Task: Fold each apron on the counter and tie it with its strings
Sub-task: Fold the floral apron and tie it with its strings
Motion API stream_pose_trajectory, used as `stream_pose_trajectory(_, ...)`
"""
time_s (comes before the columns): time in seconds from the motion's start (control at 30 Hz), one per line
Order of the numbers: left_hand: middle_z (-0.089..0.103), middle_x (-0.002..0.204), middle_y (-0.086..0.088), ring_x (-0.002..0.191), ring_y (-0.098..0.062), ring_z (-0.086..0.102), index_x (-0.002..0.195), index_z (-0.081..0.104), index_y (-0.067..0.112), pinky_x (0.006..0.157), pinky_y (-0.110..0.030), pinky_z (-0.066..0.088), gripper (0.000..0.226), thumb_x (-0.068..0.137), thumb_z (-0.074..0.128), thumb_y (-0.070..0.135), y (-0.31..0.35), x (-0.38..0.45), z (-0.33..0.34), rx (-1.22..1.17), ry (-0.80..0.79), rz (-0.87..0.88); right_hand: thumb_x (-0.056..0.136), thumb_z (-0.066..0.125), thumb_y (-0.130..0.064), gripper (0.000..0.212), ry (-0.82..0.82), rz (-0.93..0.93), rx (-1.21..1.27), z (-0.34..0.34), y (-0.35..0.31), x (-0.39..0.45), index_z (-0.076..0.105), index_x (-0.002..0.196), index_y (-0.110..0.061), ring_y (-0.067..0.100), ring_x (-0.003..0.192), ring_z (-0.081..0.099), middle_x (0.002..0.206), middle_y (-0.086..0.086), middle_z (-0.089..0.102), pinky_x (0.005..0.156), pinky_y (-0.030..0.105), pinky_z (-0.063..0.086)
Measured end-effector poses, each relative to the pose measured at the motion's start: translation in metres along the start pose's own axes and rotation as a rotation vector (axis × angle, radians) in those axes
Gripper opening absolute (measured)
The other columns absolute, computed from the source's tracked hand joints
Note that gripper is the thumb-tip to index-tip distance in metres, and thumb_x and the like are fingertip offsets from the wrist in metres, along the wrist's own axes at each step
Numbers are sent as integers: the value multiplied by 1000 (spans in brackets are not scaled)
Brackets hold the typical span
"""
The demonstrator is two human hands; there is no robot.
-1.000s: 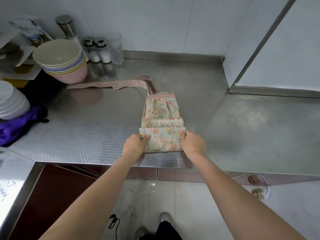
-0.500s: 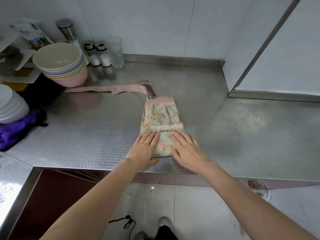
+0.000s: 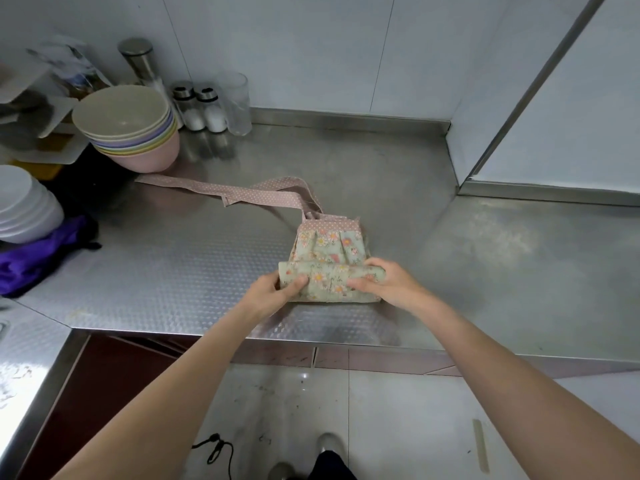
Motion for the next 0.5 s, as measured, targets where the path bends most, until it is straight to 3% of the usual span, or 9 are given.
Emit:
stream_pose_trajectory(0.1,61,116,-5,108,-24,57,120,55,9,95,-31,43,55,89,48,53,1,7,-3,-6,119,-72,74,68,-53,79,102,48,-4,0,-1,4,43,138,-13,22,129,43,144,4,43,105,34,34)
stream_pose_trajectory(0.2,57,120,-14,109,-30,55,124,42,6,90,-36,42,51,93,45,47,15,11,-4,158,266,-67,80,67,-47,77,169,36,-37,3,-6,6,39,141,-7,22,133,41,146,7,42,106,30,32)
stream_pose_trajectory(0.3,44,129,-14,116,-32,44,131,36,9,94,-38,38,43,94,48,29,58,1,-6,814,474,252,79,69,-45,73,216,53,-81,4,-8,7,44,137,-7,26,132,42,142,9,45,105,33,33)
stream_pose_trajectory(0.37,47,129,-11,117,-32,47,131,44,11,96,-40,42,48,85,56,14,72,-7,21,1091,415,631,80,68,-44,61,333,39,-248,-4,-15,1,50,126,-8,30,123,44,132,11,46,100,37,39)
stream_pose_trajectory(0.4,50,129,-12,118,-34,50,131,47,9,98,-42,43,51,82,56,16,69,-11,34,1133,359,756,82,68,-38,53,433,-55,-413,-9,-27,-6,51,122,-7,31,117,45,127,12,45,96,38,42)
stream_pose_trajectory(0.43,48,135,-12,124,-35,47,136,43,7,104,-43,38,57,83,50,23,63,-13,42,1164,313,798,82,70,-26,46,524,-206,-597,-8,-43,-12,53,120,-4,32,112,47,125,13,46,95,40,44)
stream_pose_trajectory(0.5,12,156,-9,144,-30,12,149,8,6,117,-41,9,73,90,39,36,43,-2,50,1271,159,635,77,68,-6,55,502,-461,-862,11,-58,-19,49,129,2,34,122,45,136,18,45,106,45,38)
Point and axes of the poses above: each hand's wrist, its own x-axis towards the middle knuckle, its own z-axis out of the palm, y = z × x, the point moved 8 cm from there along x, towards the middle knuckle
